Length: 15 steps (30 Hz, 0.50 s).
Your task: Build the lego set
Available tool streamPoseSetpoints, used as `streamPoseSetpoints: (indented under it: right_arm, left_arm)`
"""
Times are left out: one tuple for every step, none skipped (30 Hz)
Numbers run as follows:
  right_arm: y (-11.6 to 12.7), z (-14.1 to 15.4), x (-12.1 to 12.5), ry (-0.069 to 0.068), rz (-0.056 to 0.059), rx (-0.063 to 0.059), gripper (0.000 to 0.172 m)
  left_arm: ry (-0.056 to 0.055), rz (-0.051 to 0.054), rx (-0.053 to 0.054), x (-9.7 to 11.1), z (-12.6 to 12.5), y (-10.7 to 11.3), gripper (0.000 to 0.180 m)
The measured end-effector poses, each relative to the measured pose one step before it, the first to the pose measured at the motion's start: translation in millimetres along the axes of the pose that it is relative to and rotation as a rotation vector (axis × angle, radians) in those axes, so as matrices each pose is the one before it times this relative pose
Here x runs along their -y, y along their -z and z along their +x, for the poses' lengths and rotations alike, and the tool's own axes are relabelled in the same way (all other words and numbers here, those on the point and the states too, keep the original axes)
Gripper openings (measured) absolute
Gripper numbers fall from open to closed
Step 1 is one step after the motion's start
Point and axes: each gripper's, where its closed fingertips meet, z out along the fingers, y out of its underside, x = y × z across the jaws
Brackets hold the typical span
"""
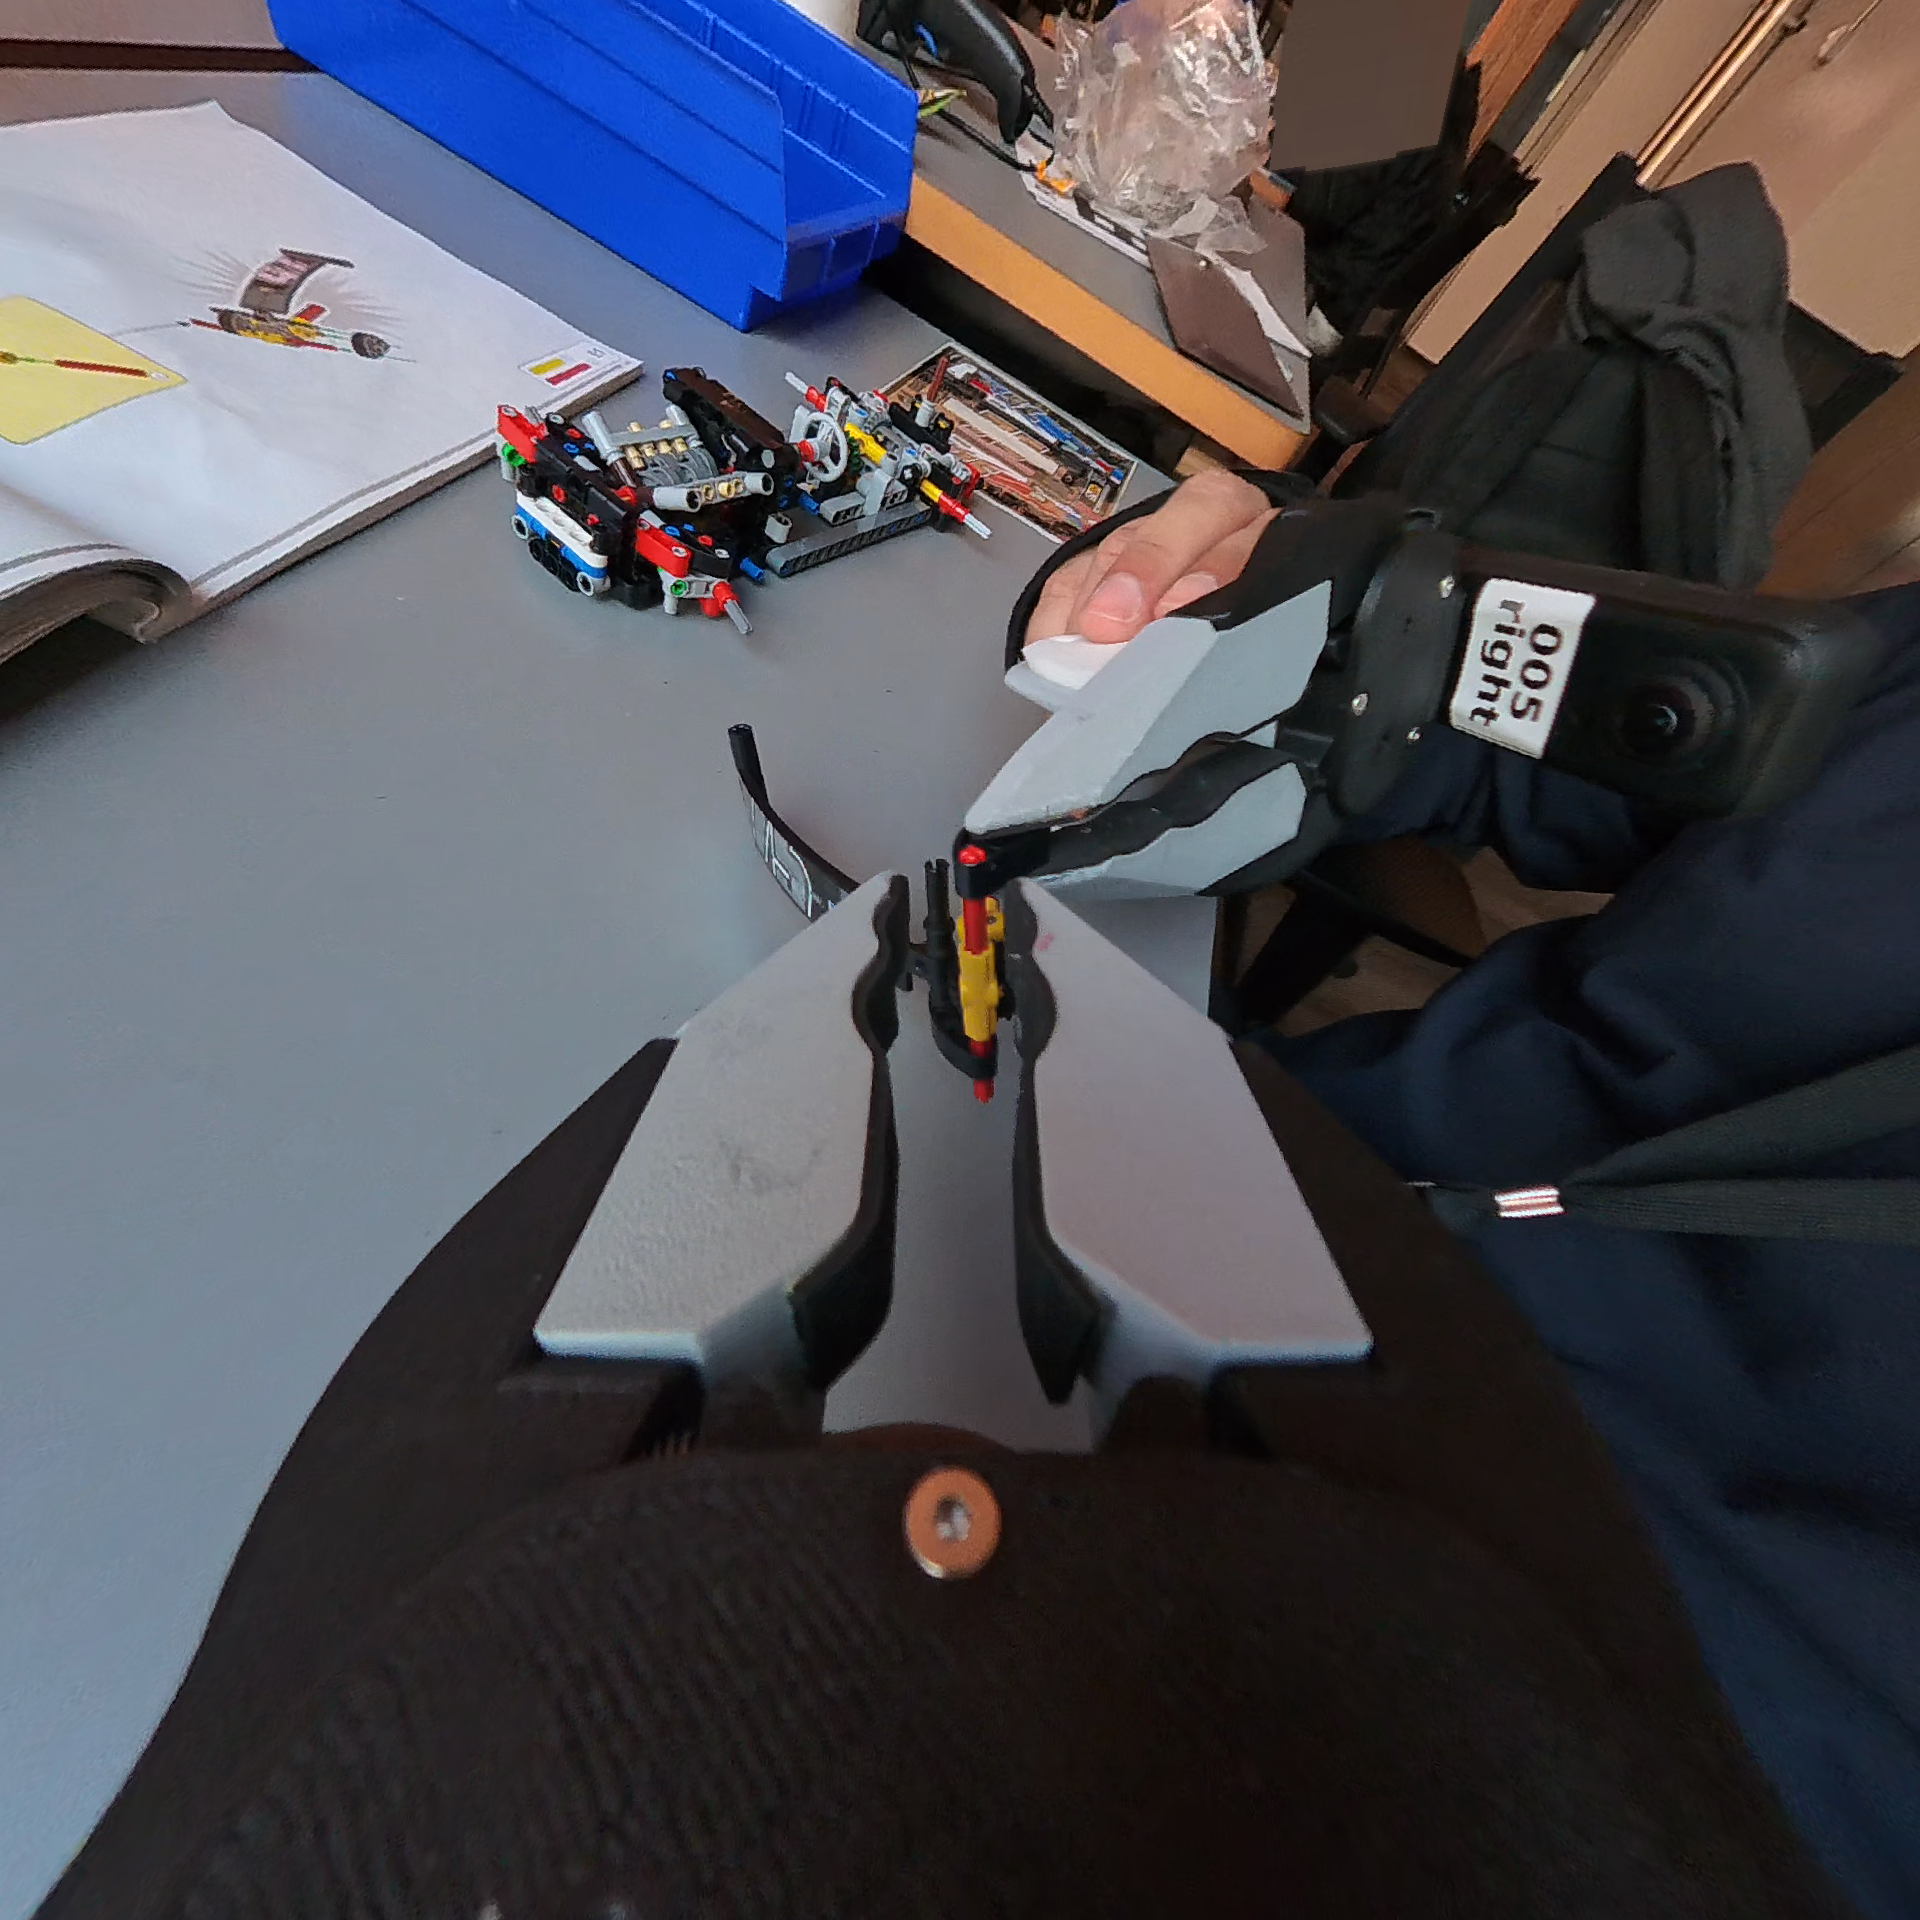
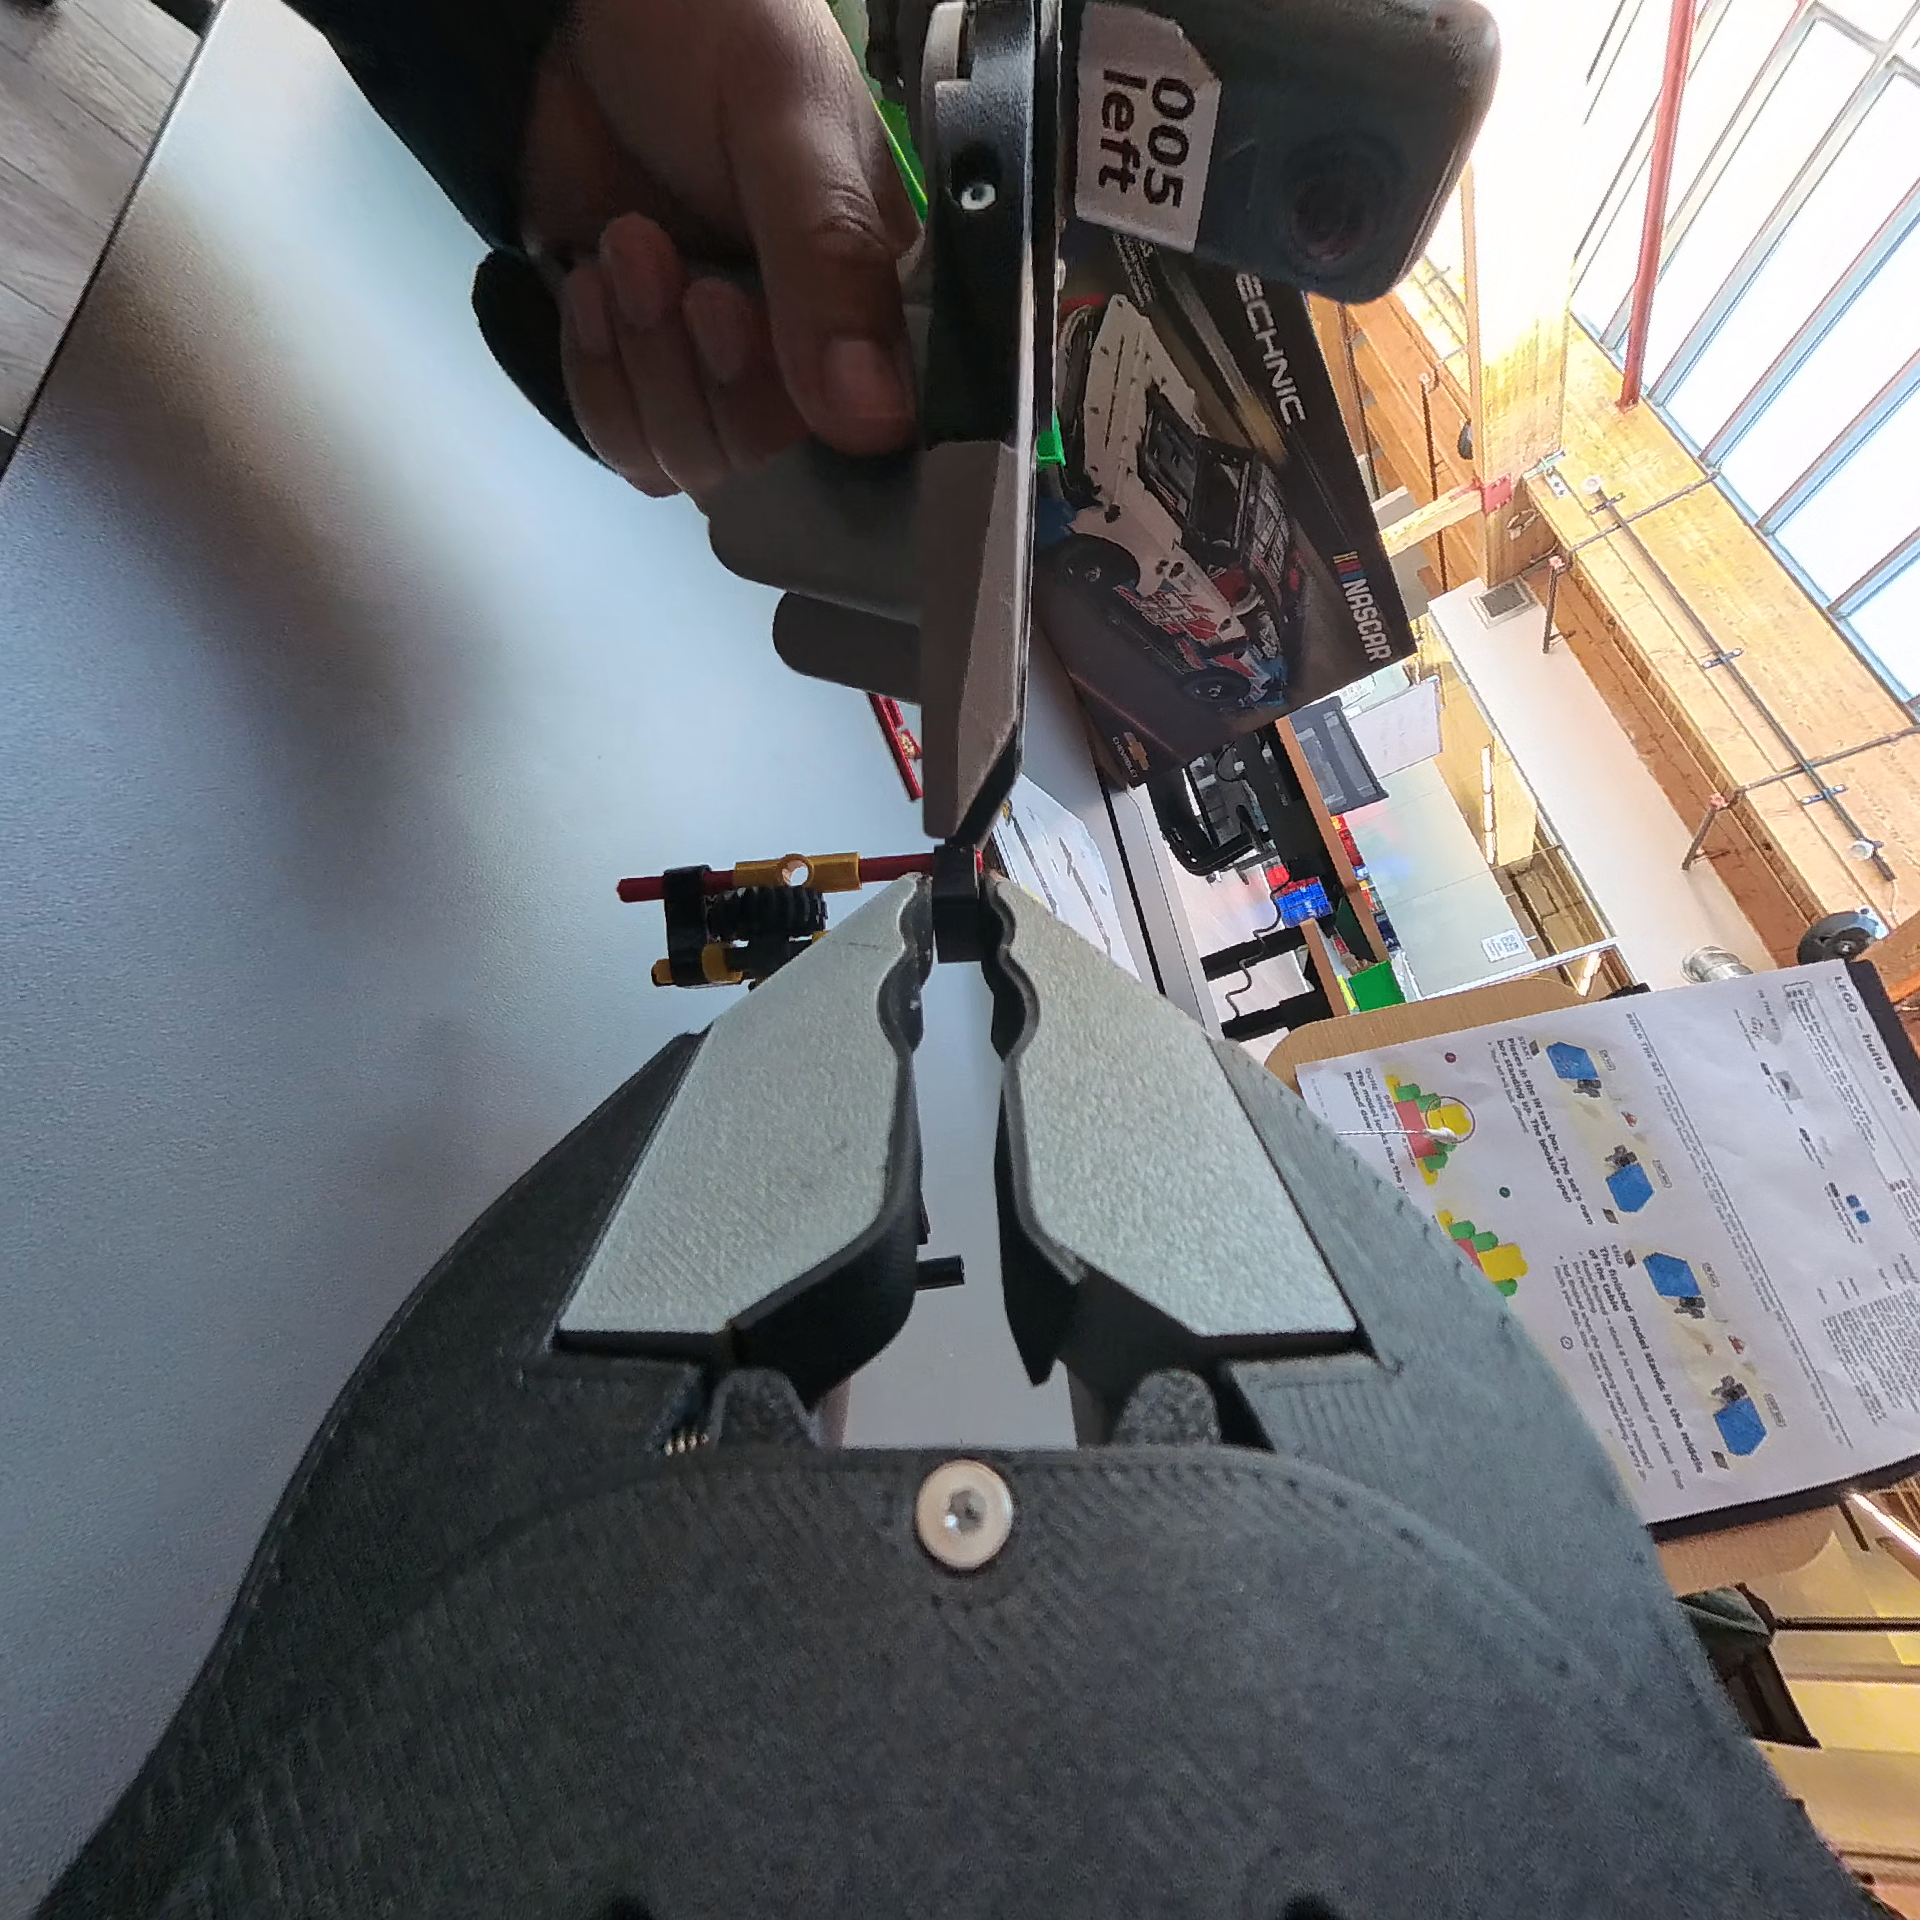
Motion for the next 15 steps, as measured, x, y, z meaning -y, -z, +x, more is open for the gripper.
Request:
streamPoseSetpoints:
  right_arm:
    - [0.06, -0.02, -0.02, 0.0006, 0.0003, -0.0002, 0.006]
    - [0.16, -0.09, -0.04, -0.0004, 0.0003, -0.0003, 0.006]
    - [0.04, 0.14, 0.01, -0.0009, 0.0010, -0.0002, 0.006]
    - [0.28, 0.08, 0.27, -0.0007, 0.0019, -0.0007, 0.006]
    - [0.26, 0.29, 0.31, -0.0001, 0.0024, -0.0009, 0.006]
    - [0.10, -0.08, 0.26, -0.0004, 0.0016, 0.0008, 0.006]
    - [0.11, -0.04, 0.07, -0.0002, 0.0010, -0.0005, 0.005]
    - [0.15, 0.12, 0.07, 0.0009, 0.0004, -0.0016, 0.005]
    - [0.16, 0.18, 0.13, 0.0001, 0.0007, -0.0008, 0.006]
    - [0.25, 0.09, 0.06, -0.0014, 0.0011, 0.0004, 0.006]
    - [0.23, -0.02, 0.19, -0.0016, 0.0025, 0.0004, 0.006]
    - [0.18, -0.01, 0.20, -0.0011, 0.0019, 0.0002, 0.006]
    - [0.14, -0.01, 0.02, -0.0012, 0.0011, 0.0007, 0.006]
    - [0.14, 0.11, 0.36, -0.0014, 0.0026, -0.0002, 0.006]
    - [0.36, 0.02, 0.67, -0.0010, 0.0041, 0.0006, 0.006]
  left_arm:
    - [0.0070, 0.0000, -0.0125, -0.26, 0.49, -0.77, 0.015]
    - [0.0085, 0.0000, -0.0109, -0.26, 0.42, -0.82, 0.016]
    - [0.0068, -0.0004, -0.0097, -0.27, 0.36, -0.84, 0.017]
    - [0.0032, -0.0007, -0.0116, -0.32, 0.83, -0.79, 0.016]
    - [0.0020, 0.0011, -0.0085, -0.05, 0.57, -0.69, 0.016]
    - [0.0001, 0.0042, -0.0052, 0.37, 0.30, -0.37, 0.013]
    - [-0.0015, 0.0074, -0.0093, 0.85, 1.10, -0.19, 0.010]
    - [0.0011, 0.0058, -0.0126, 0.75, 1.61, -0.19, 0.007]
    - [0.0040, 0.0027, -0.0067, 0.21, 0.66, -0.22, 0.006]
    - [0.0042, 0.0013, -0.0055, -0.11, 0.17, -0.24, 0.007]
    - [0.0050, 0.0027, -0.0075, -0.08, 0.41, -0.01, 0.007]
    - [0.0049, 0.0046, -0.0062, 0.14, 0.24, 0.00, 0.007]
    - [0.0056, 0.0036, -0.0057, -0.11, 0.11, -0.11, 0.007]
    - [0.0079, 0.0009, -0.0073, -0.43, 0.41, -0.34, 0.008]
    - [0.0087, -0.0015, -0.0082, -0.70, 0.52, -0.59, 0.010]
